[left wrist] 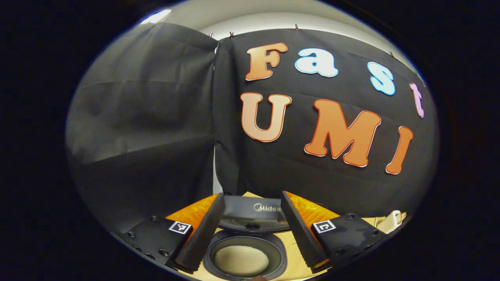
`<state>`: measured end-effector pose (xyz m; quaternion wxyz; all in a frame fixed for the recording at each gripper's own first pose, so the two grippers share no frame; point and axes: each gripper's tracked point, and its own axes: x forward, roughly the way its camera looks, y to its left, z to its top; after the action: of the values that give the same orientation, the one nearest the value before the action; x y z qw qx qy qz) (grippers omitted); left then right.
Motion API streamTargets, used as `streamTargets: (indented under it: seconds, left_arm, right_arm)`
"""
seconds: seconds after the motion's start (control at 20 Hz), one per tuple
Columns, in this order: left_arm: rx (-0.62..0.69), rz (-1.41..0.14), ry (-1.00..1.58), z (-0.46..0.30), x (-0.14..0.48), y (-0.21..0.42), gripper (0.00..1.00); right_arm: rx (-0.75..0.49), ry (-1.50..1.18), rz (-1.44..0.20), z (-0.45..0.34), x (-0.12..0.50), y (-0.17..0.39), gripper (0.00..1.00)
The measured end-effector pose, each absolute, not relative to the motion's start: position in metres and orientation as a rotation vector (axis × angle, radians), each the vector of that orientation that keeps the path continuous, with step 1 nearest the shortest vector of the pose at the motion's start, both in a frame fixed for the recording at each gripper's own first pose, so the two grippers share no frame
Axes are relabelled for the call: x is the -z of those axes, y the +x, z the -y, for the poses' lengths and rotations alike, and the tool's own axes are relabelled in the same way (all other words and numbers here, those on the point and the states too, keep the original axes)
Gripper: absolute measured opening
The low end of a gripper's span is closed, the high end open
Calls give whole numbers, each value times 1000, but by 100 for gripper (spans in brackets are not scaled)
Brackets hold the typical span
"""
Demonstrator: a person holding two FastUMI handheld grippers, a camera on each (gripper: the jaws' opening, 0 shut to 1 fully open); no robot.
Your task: Close the left gripper, press the button to open the rice cooker; take a wooden spoon from the chopstick holder with the right hand, scoop a spoonful of rice and pour it into the rice cooker, then put the wooden spoon back into the chopstick holder.
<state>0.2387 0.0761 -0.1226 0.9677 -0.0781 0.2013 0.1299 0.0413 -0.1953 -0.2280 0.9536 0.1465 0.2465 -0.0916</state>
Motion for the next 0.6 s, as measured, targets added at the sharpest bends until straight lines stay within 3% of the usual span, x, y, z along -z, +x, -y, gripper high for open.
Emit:
streamTargets:
  seconds: [0.1,0.2,0.3,0.6]
  left_arm:
    - [-274,-405,-110,-81,124,266,100]
    - [-277,-481,-92,-77,142,282,98]
    - [-334,-563,-20,-89,159,279,100]
    - [-317,-696,-24,-81,177,243,100]
  right_arm:
    - [164,288,-485,183,214,49,86]
    - [139,285,-491,172,209,56,86]
    - [120,273,-503,161,208,62,86]
    - [40,250,-510,125,200,73,86]
